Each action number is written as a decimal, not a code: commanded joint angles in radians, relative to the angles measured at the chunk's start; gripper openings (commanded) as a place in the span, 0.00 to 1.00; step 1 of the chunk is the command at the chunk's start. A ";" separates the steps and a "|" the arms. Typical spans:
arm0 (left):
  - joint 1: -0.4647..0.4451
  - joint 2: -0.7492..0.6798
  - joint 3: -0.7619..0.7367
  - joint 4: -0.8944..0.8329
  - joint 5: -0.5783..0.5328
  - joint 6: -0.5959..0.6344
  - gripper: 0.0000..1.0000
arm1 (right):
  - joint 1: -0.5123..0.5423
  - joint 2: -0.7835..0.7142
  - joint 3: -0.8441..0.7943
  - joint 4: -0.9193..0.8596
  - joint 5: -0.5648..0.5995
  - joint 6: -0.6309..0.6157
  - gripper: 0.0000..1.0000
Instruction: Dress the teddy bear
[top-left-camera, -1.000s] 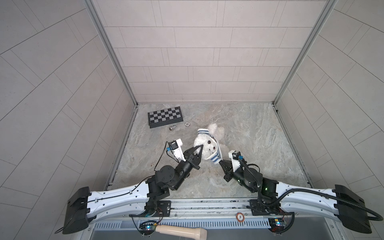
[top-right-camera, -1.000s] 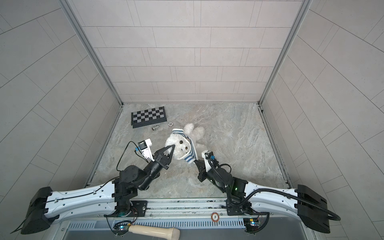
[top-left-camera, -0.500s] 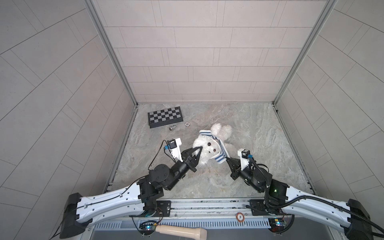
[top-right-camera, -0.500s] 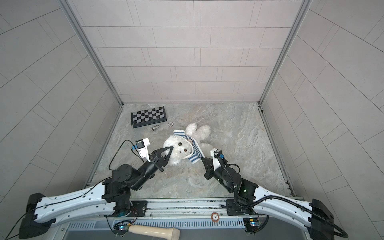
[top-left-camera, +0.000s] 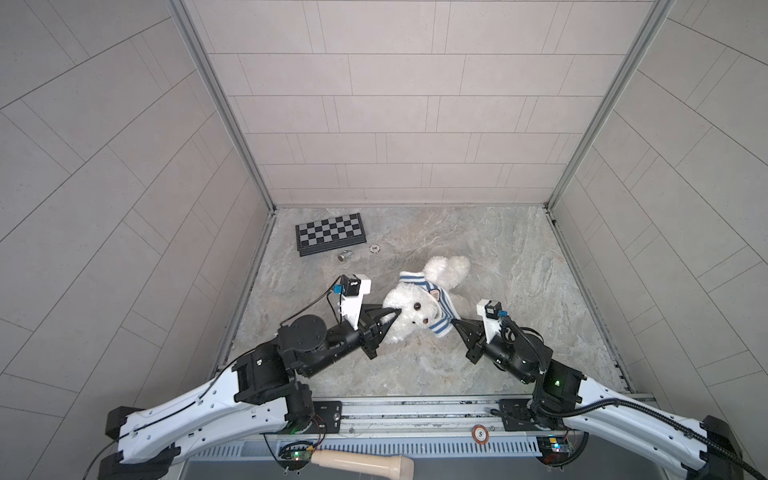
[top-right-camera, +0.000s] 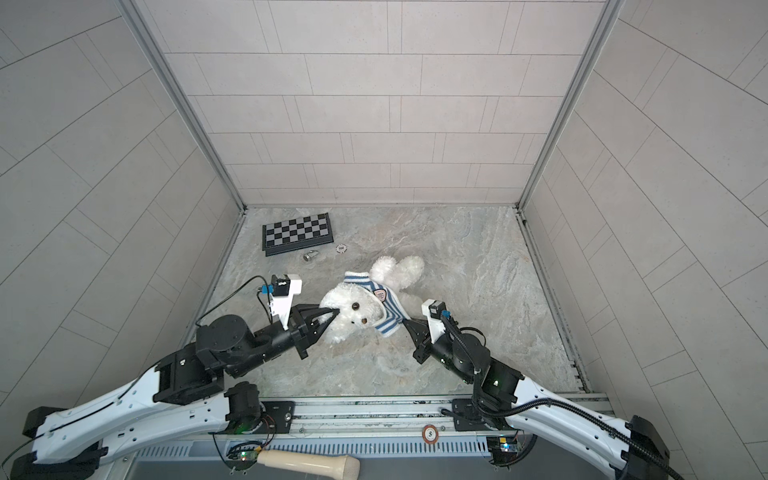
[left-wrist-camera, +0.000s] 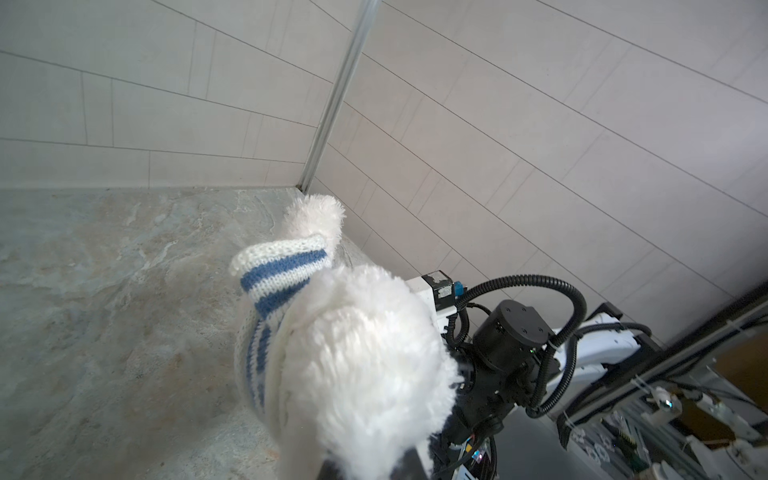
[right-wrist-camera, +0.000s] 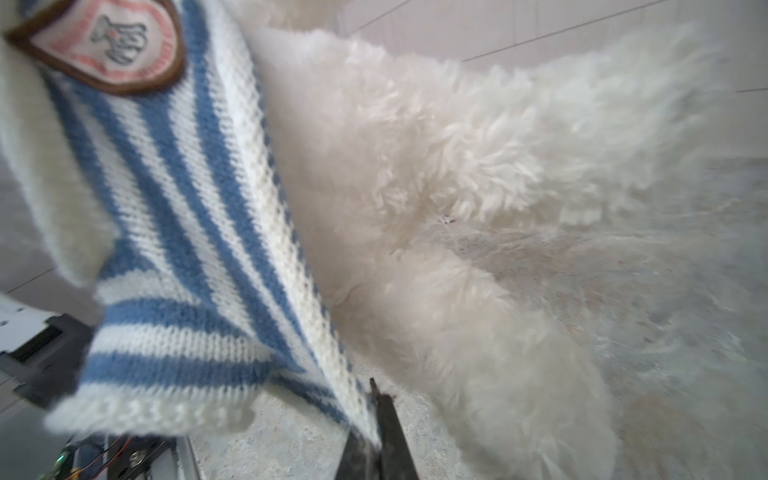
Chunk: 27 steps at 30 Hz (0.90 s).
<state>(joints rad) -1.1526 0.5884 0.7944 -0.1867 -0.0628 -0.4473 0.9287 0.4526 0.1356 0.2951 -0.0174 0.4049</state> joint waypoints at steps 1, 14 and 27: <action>0.007 -0.010 0.115 0.043 0.123 0.195 0.00 | -0.016 -0.085 -0.026 -0.075 -0.129 -0.063 0.09; -0.009 0.091 0.164 -0.131 0.176 0.497 0.00 | -0.032 -0.077 0.409 -0.493 -0.244 -0.013 0.44; -0.052 0.161 0.210 -0.214 0.105 0.618 0.00 | -0.202 0.170 0.513 -0.510 -0.512 0.086 0.35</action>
<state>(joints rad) -1.1984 0.7547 0.9653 -0.4267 0.0555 0.1333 0.7341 0.6247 0.6167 -0.2180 -0.4606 0.4778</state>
